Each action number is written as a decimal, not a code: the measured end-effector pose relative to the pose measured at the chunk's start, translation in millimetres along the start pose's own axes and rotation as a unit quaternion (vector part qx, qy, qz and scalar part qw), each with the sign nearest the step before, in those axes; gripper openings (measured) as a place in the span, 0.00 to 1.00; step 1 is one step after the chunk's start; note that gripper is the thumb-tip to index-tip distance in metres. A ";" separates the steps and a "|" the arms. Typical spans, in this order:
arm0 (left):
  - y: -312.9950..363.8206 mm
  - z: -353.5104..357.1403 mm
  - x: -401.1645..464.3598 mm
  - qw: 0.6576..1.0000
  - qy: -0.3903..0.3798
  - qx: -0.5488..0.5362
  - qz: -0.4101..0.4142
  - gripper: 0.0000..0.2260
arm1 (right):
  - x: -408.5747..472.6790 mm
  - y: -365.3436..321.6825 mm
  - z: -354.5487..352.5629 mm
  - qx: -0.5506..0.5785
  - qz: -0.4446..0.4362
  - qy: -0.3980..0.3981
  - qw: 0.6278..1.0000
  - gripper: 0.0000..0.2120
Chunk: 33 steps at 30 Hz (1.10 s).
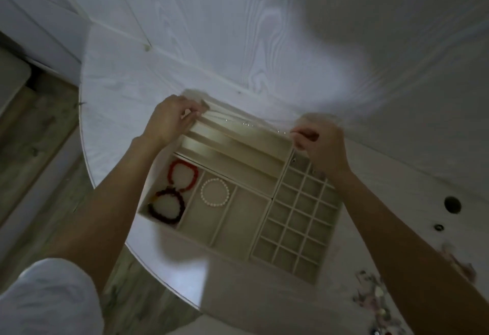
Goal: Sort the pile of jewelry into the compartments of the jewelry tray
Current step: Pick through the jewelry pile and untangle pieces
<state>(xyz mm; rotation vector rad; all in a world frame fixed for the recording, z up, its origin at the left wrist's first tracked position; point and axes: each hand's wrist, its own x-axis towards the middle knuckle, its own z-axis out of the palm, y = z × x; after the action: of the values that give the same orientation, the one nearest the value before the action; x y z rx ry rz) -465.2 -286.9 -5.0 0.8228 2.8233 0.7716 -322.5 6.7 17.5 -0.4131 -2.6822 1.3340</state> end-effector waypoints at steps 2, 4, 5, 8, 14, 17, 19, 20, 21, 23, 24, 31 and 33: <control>-3.8 1.8 4.7 0.997 -0.005 0.049 0.060 0.03 | -3.3 5.3 3.9 -0.061 0.005 0.004 0.998 0.02; -5.0 3.9 10.0 0.992 -0.001 0.077 0.100 0.04 | -6.9 10.4 7.4 -0.126 0.015 0.005 0.992 0.02; -5.4 4.7 11.7 0.990 0.006 0.085 0.110 0.04 | -9.2 11.9 9.0 -0.147 0.019 0.008 0.989 0.03; -6.4 5.2 15.2 0.988 0.005 0.105 0.113 0.04 | -15.5 16.6 14.2 -0.189 -0.001 0.009 0.982 0.03; 0.3 -0.6 23.7 0.983 -0.049 0.156 0.088 0.07 | -12.7 12.8 18.2 -0.271 -0.064 0.012 0.960 0.05; 7.3 -2.8 26.7 0.984 -0.061 0.148 0.083 0.06 | -10.4 8.6 20.9 -0.270 -0.067 0.020 0.960 0.03; 11.7 -2.9 30.4 0.982 -0.079 0.148 0.085 0.05 | -7.2 6.9 26.0 -0.284 -0.075 0.015 0.956 0.03; 13.7 -2.8 32.8 0.981 -0.089 0.152 0.086 0.05 | -4.7 6.0 28.6 -0.298 -0.077 0.004 0.951 0.02; 15.1 -2.8 35.8 0.979 -0.098 0.159 0.085 0.04 | -1.8 6.0 31.9 -0.312 -0.073 -0.011 0.947 0.02; 18.8 -4.2 42.0 0.974 -0.115 0.180 0.078 0.03 | 3.9 4.1 37.3 -0.339 -0.058 -0.042 0.938 0.01; 20.7 -4.6 44.8 0.970 -0.121 0.192 0.082 0.03 | 5.7 2.2 39.3 -0.351 -0.055 -0.054 0.933 0.03; 16.0 -3.7 46.3 0.951 -0.090 0.249 0.158 0.06 | 4.6 -6.0 41.8 -0.418 -0.058 -0.056 0.905 0.18; 13.9 -2.0 43.9 0.952 -0.073 0.250 0.162 0.05 | 2.0 -8.2 42.6 -0.423 -0.050 -0.057 0.903 0.18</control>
<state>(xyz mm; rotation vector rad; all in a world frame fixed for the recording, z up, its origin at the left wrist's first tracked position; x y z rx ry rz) -496.3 -254.6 5.6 1.3713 2.8104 -0.0081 -335.5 -29.9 -1.7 -0.2524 -3.1967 0.0897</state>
